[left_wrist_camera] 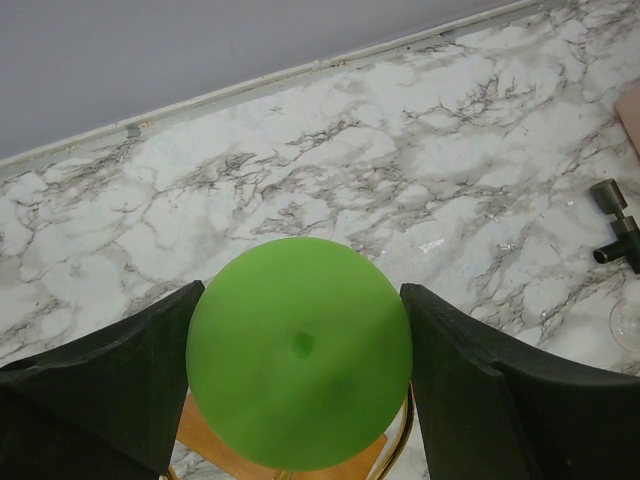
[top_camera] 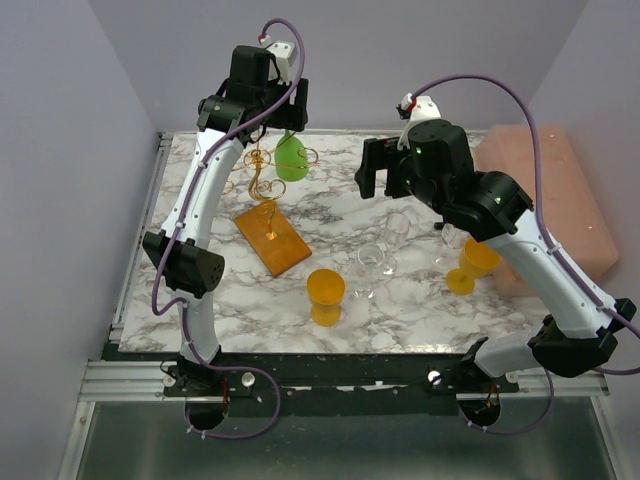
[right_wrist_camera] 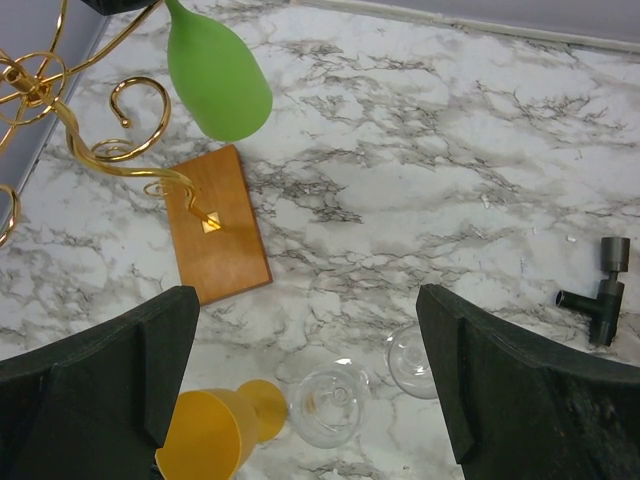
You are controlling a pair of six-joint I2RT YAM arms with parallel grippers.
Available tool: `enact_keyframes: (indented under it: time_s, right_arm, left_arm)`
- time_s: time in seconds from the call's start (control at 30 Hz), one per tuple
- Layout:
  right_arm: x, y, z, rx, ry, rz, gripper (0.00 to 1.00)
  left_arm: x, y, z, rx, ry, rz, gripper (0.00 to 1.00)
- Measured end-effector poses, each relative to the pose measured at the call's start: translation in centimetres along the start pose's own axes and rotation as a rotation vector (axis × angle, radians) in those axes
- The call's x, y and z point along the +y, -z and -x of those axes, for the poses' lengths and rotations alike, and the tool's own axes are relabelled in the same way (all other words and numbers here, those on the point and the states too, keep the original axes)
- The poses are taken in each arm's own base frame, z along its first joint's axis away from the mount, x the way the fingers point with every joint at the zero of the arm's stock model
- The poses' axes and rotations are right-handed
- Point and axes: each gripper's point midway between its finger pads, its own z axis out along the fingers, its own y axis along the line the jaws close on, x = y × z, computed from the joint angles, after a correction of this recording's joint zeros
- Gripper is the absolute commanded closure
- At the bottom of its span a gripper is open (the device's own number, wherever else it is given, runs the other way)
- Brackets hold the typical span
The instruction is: Take the wine glass off the wine glass rack
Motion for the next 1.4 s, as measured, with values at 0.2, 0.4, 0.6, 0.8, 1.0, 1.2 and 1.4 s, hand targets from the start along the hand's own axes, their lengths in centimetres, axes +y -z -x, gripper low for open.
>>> enact_keyframes:
  time_s: [0.2, 0.4, 0.6, 0.8, 1.0, 1.2, 1.4]
  right_arm:
    - [0.1, 0.0, 0.0, 0.002, 0.0, 0.004, 0.0]
    - [0.2, 0.0, -0.1, 0.004, 0.0, 0.012, 0.0]
    - [0.3, 0.0, -0.1, 0.007, -0.001, 0.019, 0.0]
    - [0.5, 0.0, -0.2, 0.009, -0.007, 0.027, 0.0]
    - [0.6, 0.1, -0.2, 0.011, -0.011, 0.032, 0.0]
    - [0.8, 0.1, -0.3, 0.015, -0.012, 0.042, 0.0]
    - [1.0, 0.1, -0.3, 0.019, -0.012, 0.053, 0.0]
  left_arm:
    - [0.1, 0.0, 0.0, 0.0, -0.001, 0.004, 0.25]
    - [0.1, 0.0, 0.0, -0.001, -0.001, 0.005, 0.26]
    - [0.4, 0.3, 0.2, -0.007, -0.002, 0.025, 0.26]
    - [1.1, 0.7, 0.6, -0.019, -0.003, 0.065, 0.26]
    - [1.2, 1.2, 0.8, -0.031, -0.006, 0.092, 0.26]
    - [1.6, 1.9, 1.2, -0.069, -0.004, 0.116, 0.26]
    - [1.5, 2.5, 2.4, -0.133, 0.008, 0.118, 0.26]
